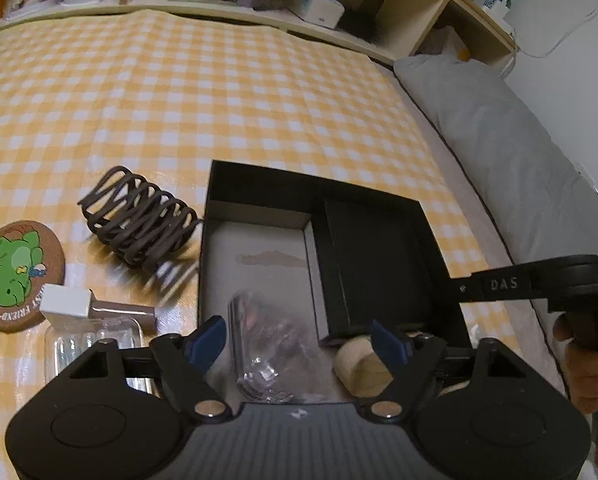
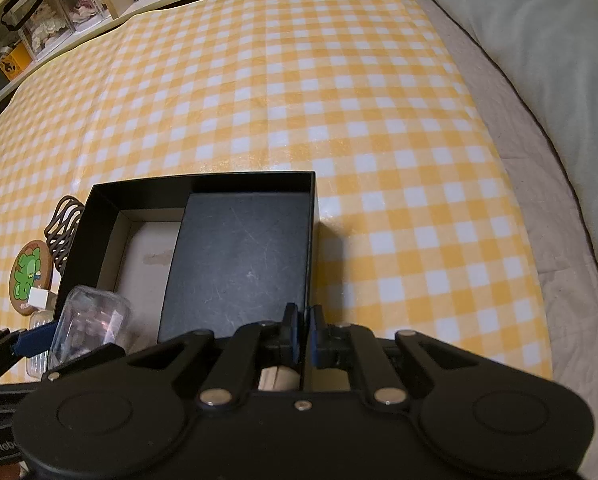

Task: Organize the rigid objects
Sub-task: 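Lower the clear case into the tray and open the left gripper, then move the left gripper to the second clear plastic case and grasp it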

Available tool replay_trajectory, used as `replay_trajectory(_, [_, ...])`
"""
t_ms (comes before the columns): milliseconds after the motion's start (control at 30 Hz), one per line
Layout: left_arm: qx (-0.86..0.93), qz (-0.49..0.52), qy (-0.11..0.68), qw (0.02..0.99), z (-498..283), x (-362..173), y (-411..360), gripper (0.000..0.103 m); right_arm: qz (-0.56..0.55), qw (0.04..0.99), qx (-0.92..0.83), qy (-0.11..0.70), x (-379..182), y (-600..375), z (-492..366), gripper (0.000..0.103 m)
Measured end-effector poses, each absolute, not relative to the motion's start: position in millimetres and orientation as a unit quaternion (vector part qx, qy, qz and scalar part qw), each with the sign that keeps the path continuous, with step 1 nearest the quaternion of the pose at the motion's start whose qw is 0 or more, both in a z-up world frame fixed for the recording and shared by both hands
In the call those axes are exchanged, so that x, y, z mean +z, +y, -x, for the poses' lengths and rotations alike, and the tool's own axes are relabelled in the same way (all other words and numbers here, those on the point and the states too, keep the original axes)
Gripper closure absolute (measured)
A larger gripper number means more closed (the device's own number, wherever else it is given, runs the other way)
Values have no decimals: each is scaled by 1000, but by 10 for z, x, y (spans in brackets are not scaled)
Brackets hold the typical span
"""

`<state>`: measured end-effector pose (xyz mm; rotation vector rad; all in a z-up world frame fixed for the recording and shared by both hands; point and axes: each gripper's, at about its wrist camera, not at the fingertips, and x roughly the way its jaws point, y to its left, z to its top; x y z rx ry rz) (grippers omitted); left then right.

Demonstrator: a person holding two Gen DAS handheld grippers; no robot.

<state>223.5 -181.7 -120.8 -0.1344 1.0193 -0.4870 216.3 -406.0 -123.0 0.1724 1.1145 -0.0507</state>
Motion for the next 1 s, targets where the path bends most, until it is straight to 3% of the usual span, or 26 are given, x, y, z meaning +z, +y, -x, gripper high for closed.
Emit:
replay_trajectory(367, [-242,38,507,826,-2175,-1187,-1842,15,-81,845,-24,528,-1226,-4051,-2167,96])
replay_trajectory(600, [-269,42,492,827,-2069,-905,-1787,1,-81,845,-25,528,-1224,-4045,-2169,96])
replay_trajectory(1000, [-236,33,474,848,-2155,-632,-1312,0,-81,845,-24,529,-1223,-4063,-2162,96])
